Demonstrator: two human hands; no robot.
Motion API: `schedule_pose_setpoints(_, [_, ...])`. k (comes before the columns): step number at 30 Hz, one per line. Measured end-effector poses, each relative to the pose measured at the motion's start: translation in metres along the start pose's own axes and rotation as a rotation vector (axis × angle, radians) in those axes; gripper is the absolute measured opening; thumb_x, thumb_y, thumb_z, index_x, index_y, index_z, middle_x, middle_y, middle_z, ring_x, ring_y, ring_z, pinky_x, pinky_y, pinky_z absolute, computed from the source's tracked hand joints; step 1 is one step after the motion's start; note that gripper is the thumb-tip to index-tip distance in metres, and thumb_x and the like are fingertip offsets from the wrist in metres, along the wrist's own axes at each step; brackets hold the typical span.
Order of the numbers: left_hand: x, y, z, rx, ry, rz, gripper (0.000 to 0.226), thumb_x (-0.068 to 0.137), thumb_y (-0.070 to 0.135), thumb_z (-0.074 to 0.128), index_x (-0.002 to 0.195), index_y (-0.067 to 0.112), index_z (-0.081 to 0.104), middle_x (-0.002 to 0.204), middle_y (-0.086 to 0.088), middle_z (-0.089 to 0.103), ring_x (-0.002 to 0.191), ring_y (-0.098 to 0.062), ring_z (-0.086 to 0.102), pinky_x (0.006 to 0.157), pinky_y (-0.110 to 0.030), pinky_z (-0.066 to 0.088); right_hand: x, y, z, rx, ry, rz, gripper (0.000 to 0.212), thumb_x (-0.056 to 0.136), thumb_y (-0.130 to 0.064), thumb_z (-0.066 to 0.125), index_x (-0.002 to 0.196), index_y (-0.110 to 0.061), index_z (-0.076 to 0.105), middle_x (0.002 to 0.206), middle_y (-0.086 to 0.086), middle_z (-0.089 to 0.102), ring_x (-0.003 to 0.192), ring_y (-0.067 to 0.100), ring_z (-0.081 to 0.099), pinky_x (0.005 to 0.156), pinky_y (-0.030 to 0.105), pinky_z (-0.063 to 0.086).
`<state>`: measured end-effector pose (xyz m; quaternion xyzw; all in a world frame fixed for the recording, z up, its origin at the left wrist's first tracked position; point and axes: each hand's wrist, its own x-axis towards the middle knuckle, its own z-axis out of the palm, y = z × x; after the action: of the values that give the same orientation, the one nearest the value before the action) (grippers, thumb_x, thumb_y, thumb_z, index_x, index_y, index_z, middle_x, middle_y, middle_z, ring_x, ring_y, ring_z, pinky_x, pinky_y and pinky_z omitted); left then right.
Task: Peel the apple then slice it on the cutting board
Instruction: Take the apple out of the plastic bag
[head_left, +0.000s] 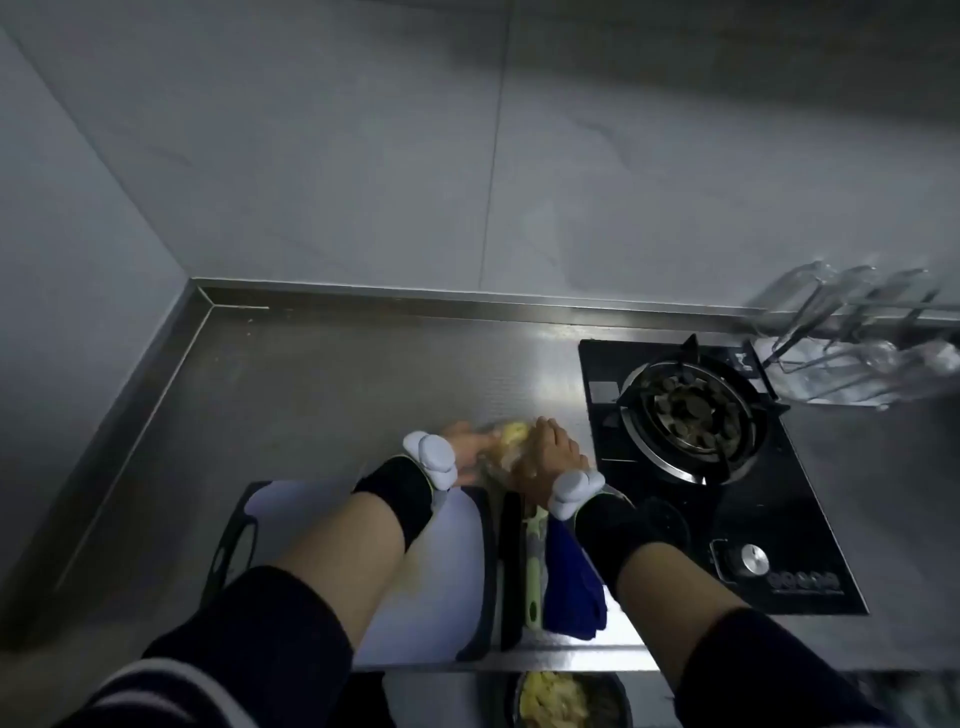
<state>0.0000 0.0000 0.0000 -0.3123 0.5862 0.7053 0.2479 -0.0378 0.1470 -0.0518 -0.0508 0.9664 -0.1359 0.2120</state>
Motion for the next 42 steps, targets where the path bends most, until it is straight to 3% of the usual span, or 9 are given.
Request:
schedule_pose_setpoints(3, [0.025, -0.005, 0.003, 0.029, 0.004, -0.048, 0.023, 0.1, 0.014, 0.052, 0.077, 0.014, 0.049, 0.077, -0.004, 0.049, 0.059, -0.008, 0.053, 0.055, -0.019, 0.044, 0.007, -0.004, 0.01, 0.02, 0.078, 0.043, 0.096, 0.074, -0.049, 0.068, 0.151, -0.023, 0.018, 0.155, 0.0, 0.025, 0.14, 0.02, 0.029, 0.112, 0.036, 0.027])
schedule_pose_setpoints(6, [0.041, -0.012, 0.005, 0.021, -0.017, -0.067, 0.008, 0.095, 0.02, 0.061, 0.097, 0.014, 0.059, 0.087, -0.008, 0.061, 0.071, -0.016, 0.062, 0.065, -0.028, 0.052, 0.012, -0.009, 0.016, 0.022, 0.103, 0.045, 0.1, 0.068, -0.054, 0.071, 0.149, -0.025, 0.021, 0.148, -0.002, 0.035, 0.133, 0.019, 0.039, 0.107, 0.034, 0.032])
schedule_pose_setpoints(13, [0.056, -0.016, 0.011, 0.04, -0.017, -0.005, 0.024, 0.09, 0.022, 0.066, 0.11, 0.01, 0.063, 0.089, -0.01, 0.068, 0.089, -0.028, 0.064, 0.092, -0.044, 0.052, 0.02, -0.016, 0.004, 0.086, -0.001, -0.028, 0.083, 0.072, -0.043, 0.074, 0.14, -0.023, 0.03, 0.137, 0.001, 0.042, 0.118, 0.025, 0.053, 0.099, 0.037, 0.041])
schedule_pose_setpoints(17, [0.049, -0.011, 0.016, -0.02, -0.003, -0.006, 0.013, 0.092, 0.023, 0.064, 0.097, 0.011, 0.063, 0.068, -0.003, 0.064, 0.067, -0.02, 0.06, 0.074, -0.036, 0.05, 0.026, -0.013, -0.004, 0.083, -0.055, -0.107, 0.08, 0.066, -0.036, 0.079, 0.131, -0.018, 0.034, 0.128, 0.004, 0.044, 0.108, 0.024, 0.056, 0.088, 0.037, 0.048])
schedule_pose_setpoints(22, [0.03, -0.009, 0.009, -0.094, -0.022, -0.055, 0.056, 0.08, 0.034, 0.077, 0.126, 0.019, 0.05, 0.112, -0.011, 0.066, 0.096, -0.029, 0.067, 0.081, -0.048, 0.057, 0.005, -0.011, -0.016, 0.3, 0.066, -0.208, 0.088, 0.062, -0.04, 0.082, 0.134, -0.015, 0.038, 0.126, 0.003, 0.047, 0.112, 0.017, 0.053, 0.095, 0.03, 0.046])
schedule_pose_setpoints(28, [-0.018, -0.027, 0.025, -0.163, -0.089, 0.039, 0.042, 0.091, 0.022, 0.066, 0.127, 0.03, 0.048, 0.12, -0.007, 0.059, 0.097, -0.026, 0.065, 0.075, -0.049, 0.058, -0.046, 0.011, -0.037, 0.53, -0.121, -0.341, 0.104, 0.064, -0.018, 0.088, 0.143, -0.012, 0.021, 0.124, 0.002, 0.044, 0.111, 0.02, 0.055, 0.095, 0.034, 0.05])
schedule_pose_setpoints(34, [-0.064, -0.086, 0.08, -0.54, 0.023, 0.124, 0.031, 0.1, 0.021, 0.049, 0.13, 0.021, 0.044, 0.122, -0.017, 0.056, 0.06, -0.021, 0.061, 0.058, -0.037, 0.056, -0.102, 0.064, -0.043, 0.47, -0.035, -0.573, 0.037, 0.072, -0.006, 0.075, 0.096, -0.012, 0.047, 0.093, 0.011, 0.057, 0.079, 0.025, 0.057, 0.071, 0.047, 0.054])
schedule_pose_setpoints(37, [-0.09, -0.113, 0.108, -0.605, 0.048, 0.181, 0.046, 0.094, 0.031, 0.062, 0.134, 0.019, 0.044, 0.121, -0.015, 0.059, 0.072, -0.022, 0.066, 0.064, -0.039, 0.057, -0.129, 0.085, -0.05, 0.209, 0.058, -0.704, 0.015, 0.08, -0.008, 0.063, 0.087, -0.009, 0.049, 0.088, 0.014, 0.057, 0.078, 0.032, 0.056, 0.071, 0.048, 0.05])
schedule_pose_setpoints(42, [-0.131, -0.14, 0.134, -0.557, 0.162, 0.271, 0.059, 0.081, 0.036, 0.076, 0.129, 0.021, 0.045, 0.125, -0.012, 0.059, 0.101, -0.028, 0.066, 0.071, -0.038, 0.059, -0.173, 0.102, -0.07, 0.083, 0.024, -0.771, 0.013, 0.092, -0.009, 0.052, 0.097, -0.01, 0.041, 0.087, 0.012, 0.061, 0.075, 0.029, 0.061, 0.069, 0.044, 0.053])
